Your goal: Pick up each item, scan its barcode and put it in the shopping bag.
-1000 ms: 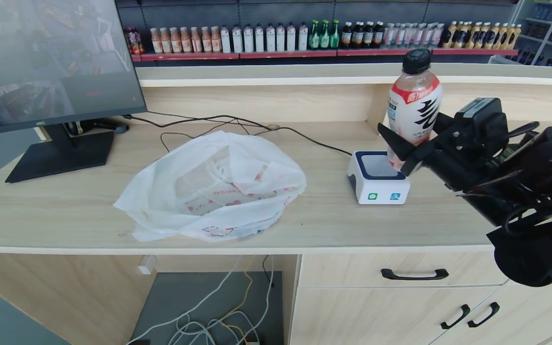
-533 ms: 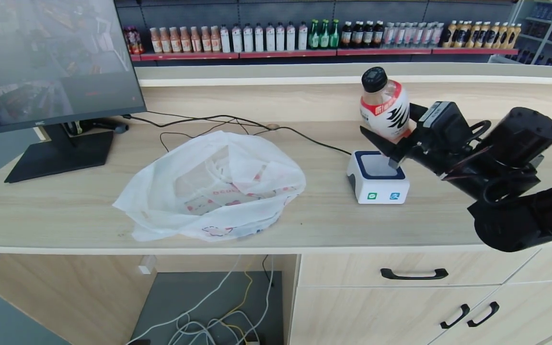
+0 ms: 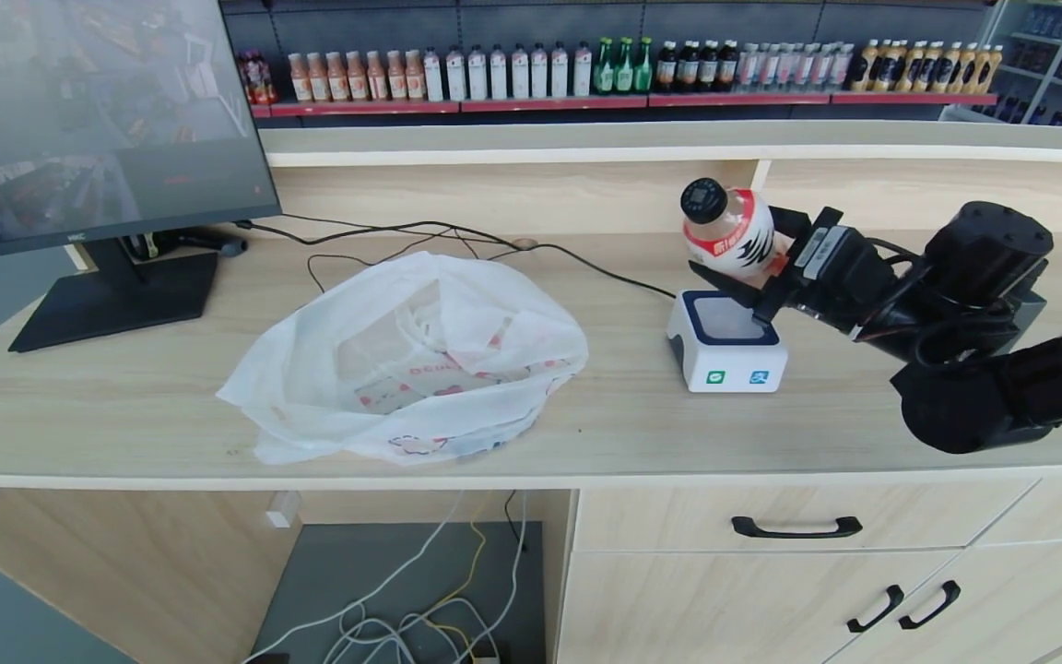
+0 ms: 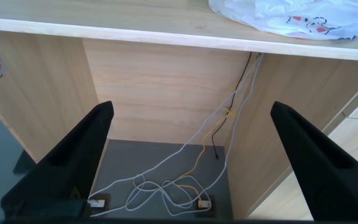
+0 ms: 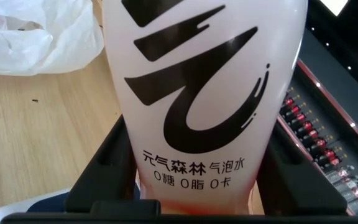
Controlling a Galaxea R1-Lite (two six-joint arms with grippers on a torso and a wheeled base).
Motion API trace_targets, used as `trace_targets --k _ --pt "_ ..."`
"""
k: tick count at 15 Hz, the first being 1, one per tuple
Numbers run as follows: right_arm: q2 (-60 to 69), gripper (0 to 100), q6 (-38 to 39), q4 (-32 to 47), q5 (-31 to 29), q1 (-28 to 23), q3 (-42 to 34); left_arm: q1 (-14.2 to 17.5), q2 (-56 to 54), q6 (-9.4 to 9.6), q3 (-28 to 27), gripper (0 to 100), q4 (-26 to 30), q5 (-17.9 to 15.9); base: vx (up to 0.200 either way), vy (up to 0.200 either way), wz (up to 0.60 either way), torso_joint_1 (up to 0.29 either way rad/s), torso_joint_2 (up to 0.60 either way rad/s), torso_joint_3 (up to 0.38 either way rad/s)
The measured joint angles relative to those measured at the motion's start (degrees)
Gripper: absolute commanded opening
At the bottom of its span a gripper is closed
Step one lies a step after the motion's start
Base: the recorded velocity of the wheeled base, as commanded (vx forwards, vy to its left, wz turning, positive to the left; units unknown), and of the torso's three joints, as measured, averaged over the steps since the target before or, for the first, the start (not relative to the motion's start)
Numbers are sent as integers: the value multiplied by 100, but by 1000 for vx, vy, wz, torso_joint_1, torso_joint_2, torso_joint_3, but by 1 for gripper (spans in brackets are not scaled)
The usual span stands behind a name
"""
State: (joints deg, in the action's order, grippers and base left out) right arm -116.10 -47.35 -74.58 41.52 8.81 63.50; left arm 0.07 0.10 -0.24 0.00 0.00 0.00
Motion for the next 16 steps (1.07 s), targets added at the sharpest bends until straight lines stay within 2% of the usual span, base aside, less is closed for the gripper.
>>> trace_targets --k 16 --pt "-182 0 -151 -71 46 16 -22 0 0 0 0 100 0 0 0 0 0 0 0 0"
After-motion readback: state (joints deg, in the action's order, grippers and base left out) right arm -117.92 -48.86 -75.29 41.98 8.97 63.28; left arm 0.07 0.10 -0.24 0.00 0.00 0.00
